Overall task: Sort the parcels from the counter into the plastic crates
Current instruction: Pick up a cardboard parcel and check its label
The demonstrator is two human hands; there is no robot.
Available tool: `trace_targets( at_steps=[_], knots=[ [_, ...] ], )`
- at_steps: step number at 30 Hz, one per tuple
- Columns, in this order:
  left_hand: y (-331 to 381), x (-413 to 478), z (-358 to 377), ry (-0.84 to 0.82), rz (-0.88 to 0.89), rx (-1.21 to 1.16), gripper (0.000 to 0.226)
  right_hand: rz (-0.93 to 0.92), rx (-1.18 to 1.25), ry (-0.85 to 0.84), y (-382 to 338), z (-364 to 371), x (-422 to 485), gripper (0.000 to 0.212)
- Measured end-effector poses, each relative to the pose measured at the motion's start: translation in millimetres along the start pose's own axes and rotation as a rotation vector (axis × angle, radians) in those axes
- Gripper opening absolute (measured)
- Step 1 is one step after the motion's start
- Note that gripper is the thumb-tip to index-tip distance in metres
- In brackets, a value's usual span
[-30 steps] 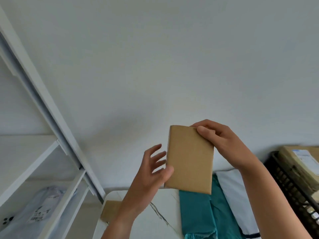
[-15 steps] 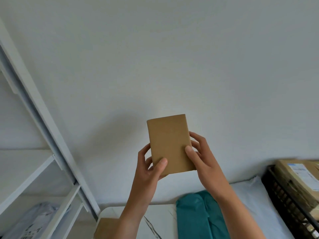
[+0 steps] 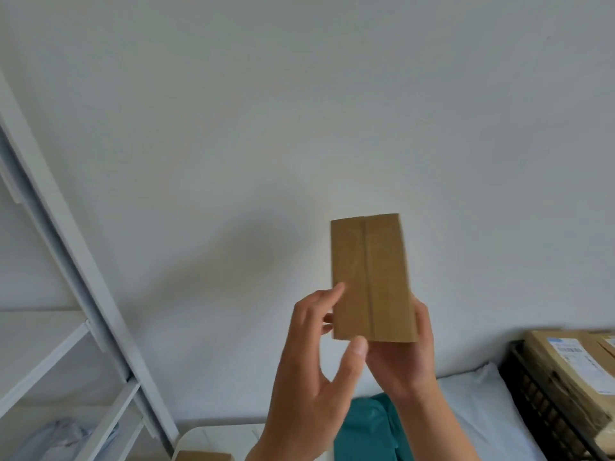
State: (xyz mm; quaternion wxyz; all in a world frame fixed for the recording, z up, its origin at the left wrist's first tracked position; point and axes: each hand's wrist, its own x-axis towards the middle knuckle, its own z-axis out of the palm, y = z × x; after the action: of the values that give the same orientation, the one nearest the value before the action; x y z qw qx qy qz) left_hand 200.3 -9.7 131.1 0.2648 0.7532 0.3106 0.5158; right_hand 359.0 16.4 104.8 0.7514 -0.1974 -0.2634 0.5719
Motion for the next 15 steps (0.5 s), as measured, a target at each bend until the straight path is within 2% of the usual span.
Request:
trace_targets(
  at_steps=[2,4,6,10,12,15],
  knots=[
    [-5.7,7.8,-8.0,0.06,-0.202,-0.093,0.054,-0.094,-0.206,0.097,-4.6,10.4,2.4,0.046],
    [-14.6,16.5,-13.0,0.1,-0.355,-0.195,0.064,-0.212,-0.471,0.113,-5.7,24.2,2.6,0.044],
    [-21.7,22.7,-14.3,0.122,-0.389,-0.188,0.065,-0.282,-0.659,0.091,-4.4,36.4,0.6,0.044],
    [-30.3,31.0,-13.4,0.123,-0.385,-0.204,0.057,-0.36,-0.75,0.099,-3.8,50.9,-6.1,0.043],
    [-35.0,35.3,-13.4,0.164,-0.402,-0.44,0.058,-0.415,-0.834,0.087,-2.7,56.5,-11.7,0.047],
    [-39.9,41.4,-19.7,0.218,-0.505,-0.984,0.047,-0.565,-1.007,0.009,1.5,70.3,-20.8,0.049]
  ],
)
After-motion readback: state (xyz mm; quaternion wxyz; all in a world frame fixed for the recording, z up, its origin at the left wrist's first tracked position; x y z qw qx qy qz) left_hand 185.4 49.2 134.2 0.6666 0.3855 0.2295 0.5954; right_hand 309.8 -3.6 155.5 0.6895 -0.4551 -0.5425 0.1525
